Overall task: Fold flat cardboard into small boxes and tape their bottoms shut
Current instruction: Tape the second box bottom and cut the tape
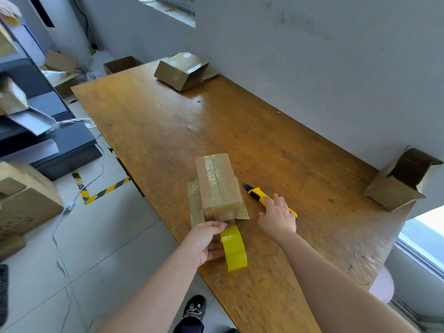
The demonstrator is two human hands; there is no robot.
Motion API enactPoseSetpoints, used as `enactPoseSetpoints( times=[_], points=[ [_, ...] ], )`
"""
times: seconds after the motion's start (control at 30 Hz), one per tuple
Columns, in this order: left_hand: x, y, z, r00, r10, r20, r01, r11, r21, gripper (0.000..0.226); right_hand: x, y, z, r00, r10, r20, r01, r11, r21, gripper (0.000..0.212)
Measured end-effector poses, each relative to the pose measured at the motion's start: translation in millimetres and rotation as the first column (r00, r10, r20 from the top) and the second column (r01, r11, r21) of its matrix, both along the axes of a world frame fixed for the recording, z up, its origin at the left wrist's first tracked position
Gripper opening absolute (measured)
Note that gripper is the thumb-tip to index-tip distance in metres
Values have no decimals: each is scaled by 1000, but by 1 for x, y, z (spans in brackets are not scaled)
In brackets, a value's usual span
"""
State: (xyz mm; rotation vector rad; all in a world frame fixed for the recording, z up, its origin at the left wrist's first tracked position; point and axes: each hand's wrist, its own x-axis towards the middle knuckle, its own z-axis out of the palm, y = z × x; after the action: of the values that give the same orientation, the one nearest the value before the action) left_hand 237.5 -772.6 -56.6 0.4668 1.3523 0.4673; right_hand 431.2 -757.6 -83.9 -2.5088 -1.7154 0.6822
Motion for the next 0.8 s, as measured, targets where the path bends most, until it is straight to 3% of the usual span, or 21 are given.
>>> enactPoseSetpoints(
  times=[0.07,0.2,0.3,0.37,0.43,0.53,0.57,0.7,0.8],
  points=[
    [1,0,1,999,23,24,-23,1000,-15,9,5,5,-6,999,44,31,-42,997,-61,56],
    [1,1,1,998,47,39,-45,998,-35,11,3,4,-11,976,59,209,-55,998,-24,59],
    [2,2,0,998,56,31,-55,998,-28,12,-1,3,-10,994,-6,108,16,996,-87,56],
    [3,2,0,997,68,28,-67,998,-14,14,-1,3,-7,992,-125,-13,124,989,-85,42],
    [3,1,0,996,84,29,-83,996,-9,16,2,1,-4,965,-228,-131,229,973,-2,33],
    [4,-1,0,995,98,24,-98,995,2,14,-1,-9,5,942,-233,-241,296,915,273,16],
    [5,-2,0,994,108,26,-108,994,5,11,-4,-12,9,942,-209,-263,301,875,379,24],
    [10,-7,0,986,165,32,-165,986,22,9,-12,-21,32,995,45,-92,31,727,686,36],
    [12,-11,0,978,205,29,-206,978,41,9,-16,-26,45,969,220,113,-238,703,670,57]
  ],
)
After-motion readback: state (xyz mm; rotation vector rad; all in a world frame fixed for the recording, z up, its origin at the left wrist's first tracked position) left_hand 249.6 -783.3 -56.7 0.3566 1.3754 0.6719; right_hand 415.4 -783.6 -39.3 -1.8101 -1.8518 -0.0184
